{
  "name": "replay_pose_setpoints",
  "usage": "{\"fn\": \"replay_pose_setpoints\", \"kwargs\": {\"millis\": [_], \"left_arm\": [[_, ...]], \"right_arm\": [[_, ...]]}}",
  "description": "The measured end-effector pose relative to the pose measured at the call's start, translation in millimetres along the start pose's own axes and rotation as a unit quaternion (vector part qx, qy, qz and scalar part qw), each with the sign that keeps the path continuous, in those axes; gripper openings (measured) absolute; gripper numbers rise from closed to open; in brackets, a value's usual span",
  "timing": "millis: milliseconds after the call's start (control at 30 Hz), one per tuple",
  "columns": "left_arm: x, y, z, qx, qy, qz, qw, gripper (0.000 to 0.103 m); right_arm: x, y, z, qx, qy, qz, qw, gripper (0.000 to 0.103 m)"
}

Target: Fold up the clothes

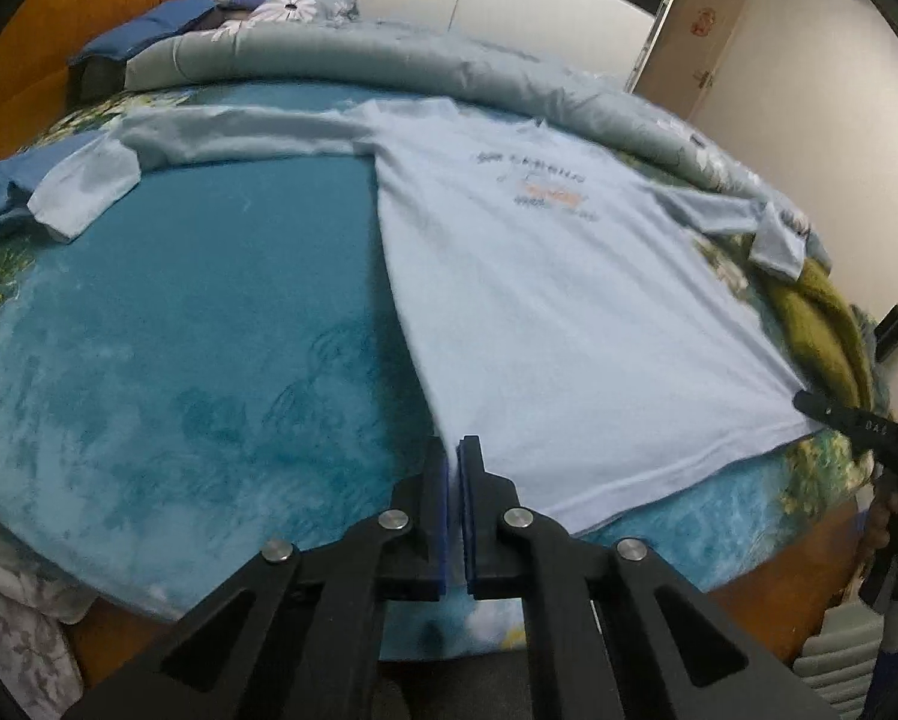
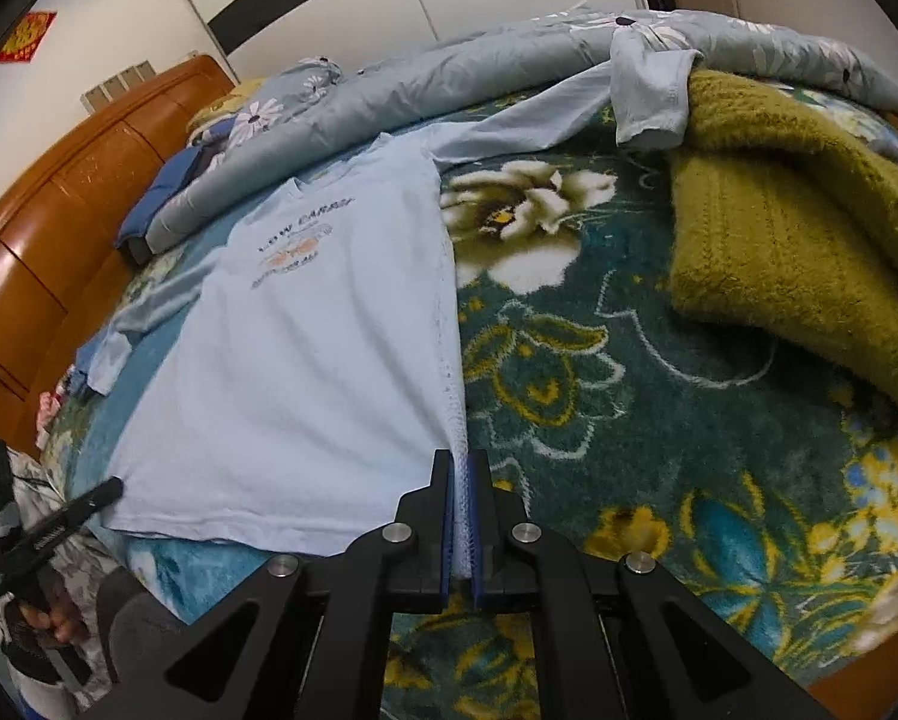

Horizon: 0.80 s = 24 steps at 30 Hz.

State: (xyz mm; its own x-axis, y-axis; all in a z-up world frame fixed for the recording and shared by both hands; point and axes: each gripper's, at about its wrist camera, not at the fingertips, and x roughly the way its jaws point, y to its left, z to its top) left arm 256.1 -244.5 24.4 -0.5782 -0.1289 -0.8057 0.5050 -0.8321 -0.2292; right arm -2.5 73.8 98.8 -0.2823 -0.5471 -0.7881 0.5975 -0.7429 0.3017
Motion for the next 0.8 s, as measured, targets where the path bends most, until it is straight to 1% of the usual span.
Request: {"fn": "replay_pose_setpoints", "kwargs": {"millis": [67, 167, 200, 267, 333, 367, 400, 433, 467, 500, 533, 567, 633, 700, 733, 800], "left_arm": [[9, 2, -1, 0.001, 0.010, 0.005, 0.9999, 0.004], [12, 3, -1, -0.002, 0.007, 0.003, 1.0000, 0.004], [12, 3, 0, -0.003, 0.006, 0.000, 1.0000, 0.005], [10, 6, 1, -0.007, 0.002, -0.012, 0.9999, 0.005], [6, 10, 2, -0.012, -0.001, -0.021, 0.9997, 0.008], [3, 13, 2, -0.014, -0.005, -0.023, 0.9996, 0.013], [-1, 17, 4, -0.016, -0.012, -0.024, 0.9995, 0.022], [-7, 23, 7, -0.017, -0.024, -0.023, 0.9993, 0.026], [-14, 31, 11, -0.020, -0.040, -0.020, 0.9988, 0.035], [-21, 41, 15, -0.025, -0.058, -0.013, 0.9979, 0.046], [-26, 55, 21, -0.040, -0.075, 0.000, 0.9964, 0.052], [-31, 72, 27, -0.059, -0.091, 0.016, 0.9940, 0.059], [-39, 109, 42, -0.102, -0.121, 0.047, 0.9863, 0.060], [-41, 151, 60, -0.157, -0.143, 0.074, 0.9743, 0.060], [-38, 173, 70, -0.185, -0.147, 0.088, 0.9677, 0.060], [-27, 209, 90, -0.214, -0.139, 0.110, 0.9607, 0.061]], "right_arm": [[8, -2, -2, 0.005, 0.011, -0.002, 1.000, 0.005], [12, -6, -3, 0.012, 0.015, 0.000, 1.000, 0.005], [12, -6, -2, 0.011, 0.015, 0.000, 1.000, 0.005], [14, -6, -1, 0.007, 0.019, 0.006, 1.000, 0.009], [15, -6, 0, 0.003, 0.022, 0.011, 1.000, 0.009], [15, -7, 0, 0.003, 0.022, 0.013, 1.000, 0.010], [14, -7, 1, 0.004, 0.021, 0.014, 1.000, 0.011], [12, -8, 1, 0.008, 0.018, 0.013, 1.000, 0.018], [8, -9, 3, 0.011, 0.008, 0.006, 1.000, 0.029], [4, -9, 5, 0.013, -0.006, -0.004, 1.000, 0.035], [-1, -9, 7, 0.015, -0.017, -0.009, 1.000, 0.047], [-5, -9, 10, 0.017, -0.028, -0.013, 0.999, 0.053], [-12, -8, 15, 0.022, -0.048, -0.018, 0.998, 0.054], [-14, -3, 22, 0.022, -0.059, -0.020, 0.998, 0.054], [-14, 1, 26, 0.021, -0.061, -0.021, 0.998, 0.054], [-10, 10, 31, 0.017, -0.061, -0.018, 0.998, 0.054]]}}
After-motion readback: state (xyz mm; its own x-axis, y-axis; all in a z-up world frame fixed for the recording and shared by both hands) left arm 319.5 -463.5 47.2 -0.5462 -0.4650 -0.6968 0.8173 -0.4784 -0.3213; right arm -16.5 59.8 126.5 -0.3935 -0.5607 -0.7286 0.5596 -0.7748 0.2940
